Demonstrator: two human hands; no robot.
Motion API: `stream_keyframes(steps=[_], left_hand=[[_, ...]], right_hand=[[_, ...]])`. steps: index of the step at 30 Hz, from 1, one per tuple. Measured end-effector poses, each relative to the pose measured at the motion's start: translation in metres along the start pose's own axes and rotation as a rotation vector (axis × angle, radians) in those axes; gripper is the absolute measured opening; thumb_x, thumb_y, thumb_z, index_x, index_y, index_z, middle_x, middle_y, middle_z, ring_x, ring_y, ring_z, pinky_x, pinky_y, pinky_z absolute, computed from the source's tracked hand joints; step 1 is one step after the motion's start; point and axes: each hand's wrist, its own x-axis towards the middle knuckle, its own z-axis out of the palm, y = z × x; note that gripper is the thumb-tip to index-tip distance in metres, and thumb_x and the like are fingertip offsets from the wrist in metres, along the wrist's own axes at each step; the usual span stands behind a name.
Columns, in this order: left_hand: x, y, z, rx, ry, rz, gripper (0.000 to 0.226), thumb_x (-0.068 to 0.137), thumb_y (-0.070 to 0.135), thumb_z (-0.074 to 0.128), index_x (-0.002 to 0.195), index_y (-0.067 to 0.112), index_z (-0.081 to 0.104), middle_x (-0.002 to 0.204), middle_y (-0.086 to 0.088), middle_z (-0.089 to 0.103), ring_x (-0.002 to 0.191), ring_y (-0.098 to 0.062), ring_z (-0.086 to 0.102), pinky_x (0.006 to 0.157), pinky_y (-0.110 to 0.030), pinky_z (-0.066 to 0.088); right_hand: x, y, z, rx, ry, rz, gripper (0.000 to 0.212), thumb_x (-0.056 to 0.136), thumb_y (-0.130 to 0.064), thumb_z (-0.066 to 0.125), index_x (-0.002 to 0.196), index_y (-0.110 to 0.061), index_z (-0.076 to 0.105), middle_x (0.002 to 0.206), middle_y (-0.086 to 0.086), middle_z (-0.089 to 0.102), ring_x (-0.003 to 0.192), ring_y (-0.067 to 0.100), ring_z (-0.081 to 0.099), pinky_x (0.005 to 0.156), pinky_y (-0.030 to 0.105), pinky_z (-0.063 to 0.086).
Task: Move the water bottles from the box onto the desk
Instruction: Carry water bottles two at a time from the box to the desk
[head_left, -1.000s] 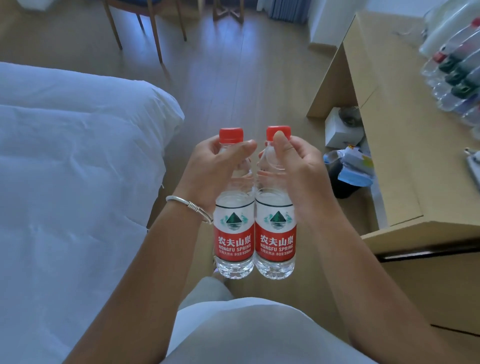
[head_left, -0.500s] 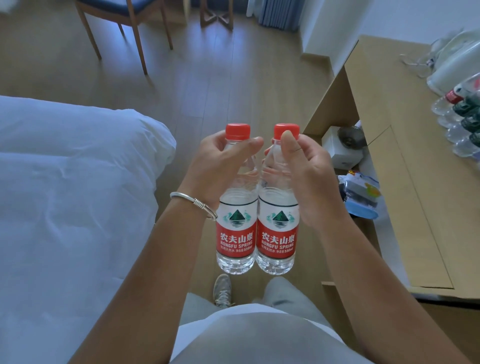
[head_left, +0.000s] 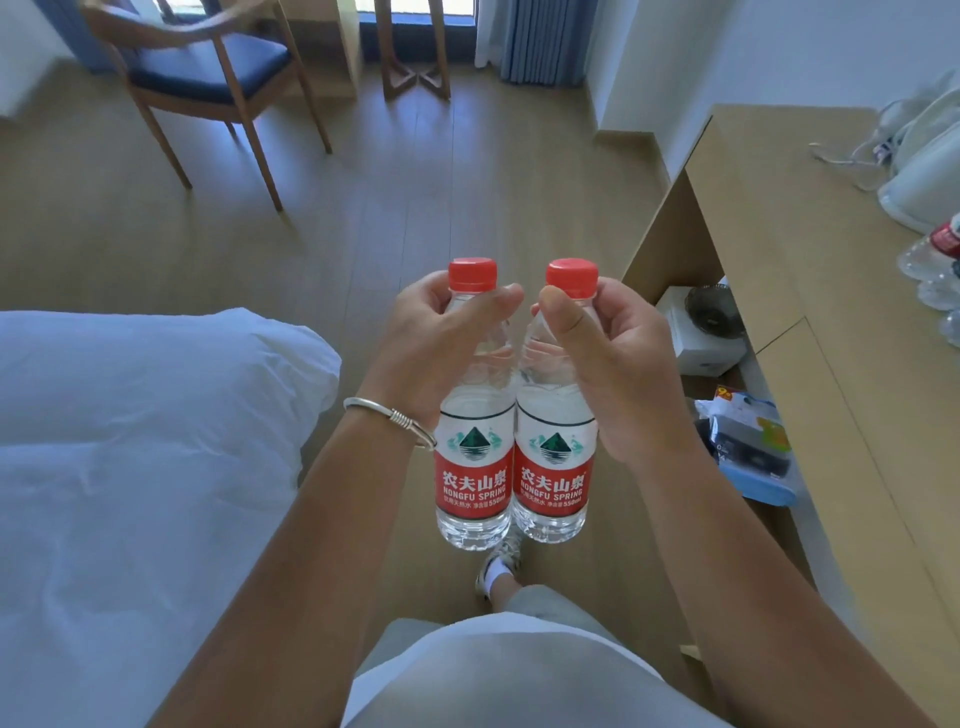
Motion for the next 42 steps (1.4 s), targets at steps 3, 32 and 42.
stream_keyframes(steps=[3,32,42], left_hand=[[0.052,0.013,0.024,0.046,-0.025,0.034,0.022,0.080,0.033,0.077,0.082,0.015,0.065,0.078,-0.006,0.065,0.073,-0.020,0.066,0.072,-0.041,0.058],[0.297,0.047,0.424,0.142,-0.966,0.112,0.026,0.083,0.028,0.078,0.075,0.005,0.068,0.069,-0.007,0.066,0.063,-0.020,0.065,0.066,-0.044,0.058],[0.300,0.049,0.571,0.071,-1.353,0.277,0.019,0.087,0.022,0.074,0.073,0.035,0.072,0.071,0.018,0.071,0.072,0.003,0.066,0.072,-0.014,0.049]], right_hand=[[0.049,0.004,-0.025,0.015,0.048,0.004,0.025,0.086,-0.046,0.068,0.096,-0.023,0.066,0.079,-0.011,0.071,0.079,0.013,0.071,0.075,0.035,0.057],[0.185,0.035,-0.336,-0.093,1.044,0.021,0.016,0.091,-0.037,0.064,0.099,-0.024,0.067,0.097,0.002,0.071,0.101,0.019,0.066,0.097,0.044,0.051],[0.174,0.040,-0.431,-0.331,1.345,0.070,0.025,0.087,-0.045,0.062,0.102,-0.024,0.066,0.099,-0.008,0.070,0.102,0.009,0.064,0.092,0.032,0.049]])
